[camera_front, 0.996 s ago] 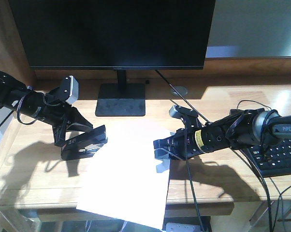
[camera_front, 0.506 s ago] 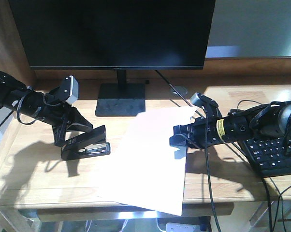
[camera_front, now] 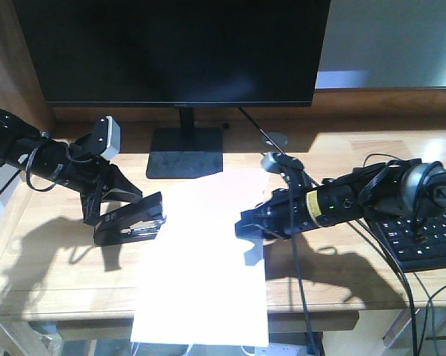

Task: Grab stapler and paper to desk for stapling

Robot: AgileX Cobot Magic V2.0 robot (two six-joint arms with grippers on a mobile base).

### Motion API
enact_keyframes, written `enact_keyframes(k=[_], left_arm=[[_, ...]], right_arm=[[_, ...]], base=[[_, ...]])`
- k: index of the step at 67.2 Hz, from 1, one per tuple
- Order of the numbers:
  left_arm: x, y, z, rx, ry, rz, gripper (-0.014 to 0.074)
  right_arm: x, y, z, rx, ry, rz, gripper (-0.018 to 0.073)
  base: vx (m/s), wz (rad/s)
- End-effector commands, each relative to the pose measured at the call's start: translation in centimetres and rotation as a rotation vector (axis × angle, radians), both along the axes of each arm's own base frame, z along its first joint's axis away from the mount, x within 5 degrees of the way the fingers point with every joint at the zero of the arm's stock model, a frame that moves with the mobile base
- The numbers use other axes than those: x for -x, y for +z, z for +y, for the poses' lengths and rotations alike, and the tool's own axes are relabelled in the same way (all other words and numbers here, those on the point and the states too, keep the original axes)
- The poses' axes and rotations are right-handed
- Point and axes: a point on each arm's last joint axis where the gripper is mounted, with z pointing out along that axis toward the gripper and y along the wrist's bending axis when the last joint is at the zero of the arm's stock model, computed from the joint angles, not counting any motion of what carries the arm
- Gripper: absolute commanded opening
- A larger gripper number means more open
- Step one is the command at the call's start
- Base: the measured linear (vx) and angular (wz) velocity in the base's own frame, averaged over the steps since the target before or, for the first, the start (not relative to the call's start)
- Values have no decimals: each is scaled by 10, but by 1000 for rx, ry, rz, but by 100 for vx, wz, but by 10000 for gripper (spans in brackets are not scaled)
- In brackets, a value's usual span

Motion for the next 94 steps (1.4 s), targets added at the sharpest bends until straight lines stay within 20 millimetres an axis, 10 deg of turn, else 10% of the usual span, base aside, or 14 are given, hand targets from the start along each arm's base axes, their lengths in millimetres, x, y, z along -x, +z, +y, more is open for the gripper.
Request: enact_keyframes(k=[1,65,94], left_arm=[[0,33,-4,62,12,-60,-6],[0,33,-4,62,12,-60,-6],[0,33,-4,62,12,-60,-6]], right_arm=[[-3,28,3,-15,13,-93,-5],[-43,-3,18,-96,-73,-13,3],[-71,-20,31,-178,-63,86,162]], base=[[0,0],[0,0],[0,0]])
